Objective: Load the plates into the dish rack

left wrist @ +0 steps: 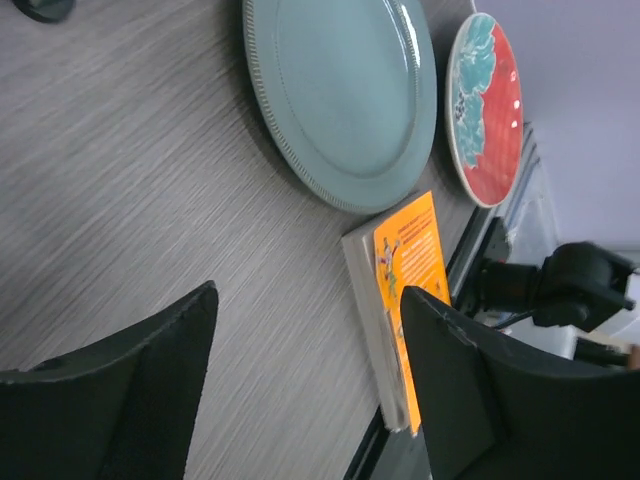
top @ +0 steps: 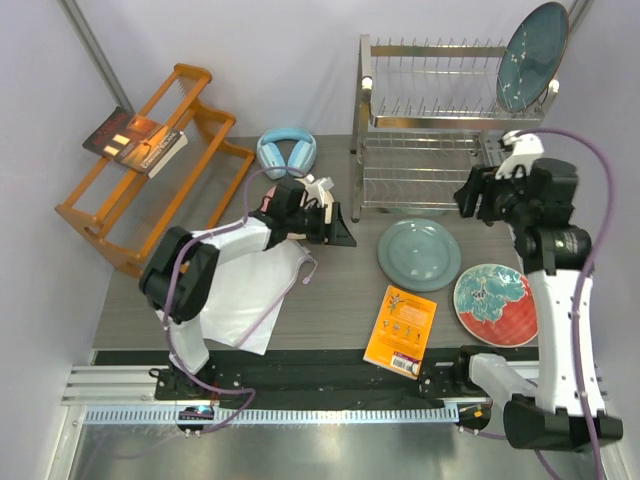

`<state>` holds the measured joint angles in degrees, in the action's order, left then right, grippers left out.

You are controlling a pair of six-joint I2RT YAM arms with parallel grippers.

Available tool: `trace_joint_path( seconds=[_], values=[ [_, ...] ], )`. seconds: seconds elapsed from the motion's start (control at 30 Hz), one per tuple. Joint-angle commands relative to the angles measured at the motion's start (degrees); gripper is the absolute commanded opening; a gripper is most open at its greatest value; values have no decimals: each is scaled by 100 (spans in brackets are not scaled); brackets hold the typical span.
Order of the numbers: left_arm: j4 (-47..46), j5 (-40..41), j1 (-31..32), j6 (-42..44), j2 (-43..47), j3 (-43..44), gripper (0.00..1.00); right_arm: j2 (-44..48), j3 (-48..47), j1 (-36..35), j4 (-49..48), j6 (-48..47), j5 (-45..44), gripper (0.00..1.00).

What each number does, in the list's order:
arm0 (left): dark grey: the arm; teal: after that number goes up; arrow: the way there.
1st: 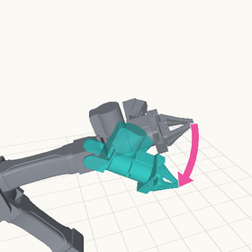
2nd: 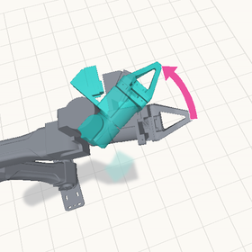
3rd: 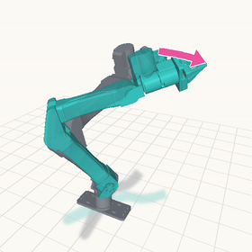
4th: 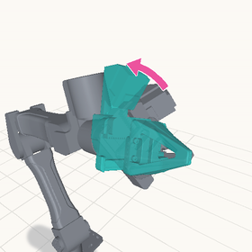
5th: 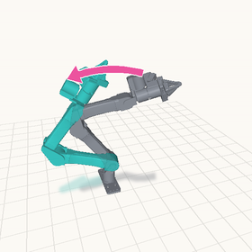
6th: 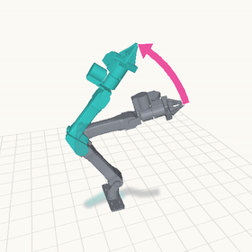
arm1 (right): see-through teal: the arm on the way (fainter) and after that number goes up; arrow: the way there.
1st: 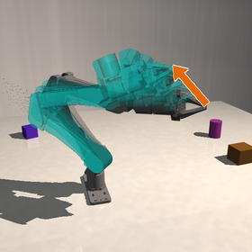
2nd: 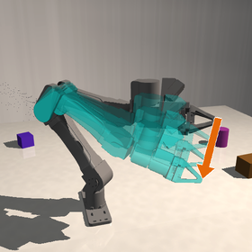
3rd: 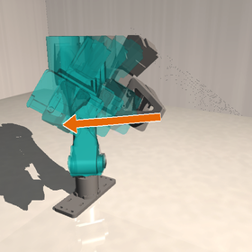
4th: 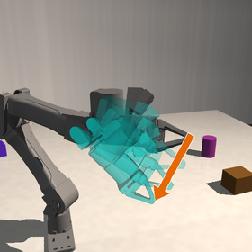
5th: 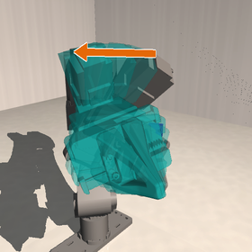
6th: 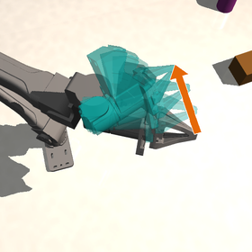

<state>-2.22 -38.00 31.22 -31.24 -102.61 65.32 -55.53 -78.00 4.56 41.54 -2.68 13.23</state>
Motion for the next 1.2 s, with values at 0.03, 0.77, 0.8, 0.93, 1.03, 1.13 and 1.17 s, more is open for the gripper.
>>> trace_joint_path(
  seconds=[0.03, 0.77, 0.8, 0.93, 1.03, 1.13, 1.17],
  values=[
    [-1972, -287, 33, -1734, -847, 60, 69, -362, 855, 1, 399, 670, 864, 63],
    [-3110, 64, 780, -3467, -3125, 1026, 39, -388, 2078, 1, 39, 1173, 470, 63],
    [-2961, 73, 797, -3459, -3142, 1053, 33, -423, 2078, 1, 4, 1190, 478, 63],
    [-2776, 170, 842, -3494, -3195, 1071, 29, -512, 2034, 1, -23, 1208, 470, 63],
    [-2731, 380, 868, -3537, -3125, 922, 29, -547, 2025, 1, -32, 1182, 434, 63],
    [-2836, 495, 877, -3555, -3002, 711, 18, -556, 2104, 1, -23, 1182, 426, 63],
    [-2906, 530, 859, -3538, -2845, 519, 2, -556, 2139, 1, -23, 1147, 426, 63]
  ],
)
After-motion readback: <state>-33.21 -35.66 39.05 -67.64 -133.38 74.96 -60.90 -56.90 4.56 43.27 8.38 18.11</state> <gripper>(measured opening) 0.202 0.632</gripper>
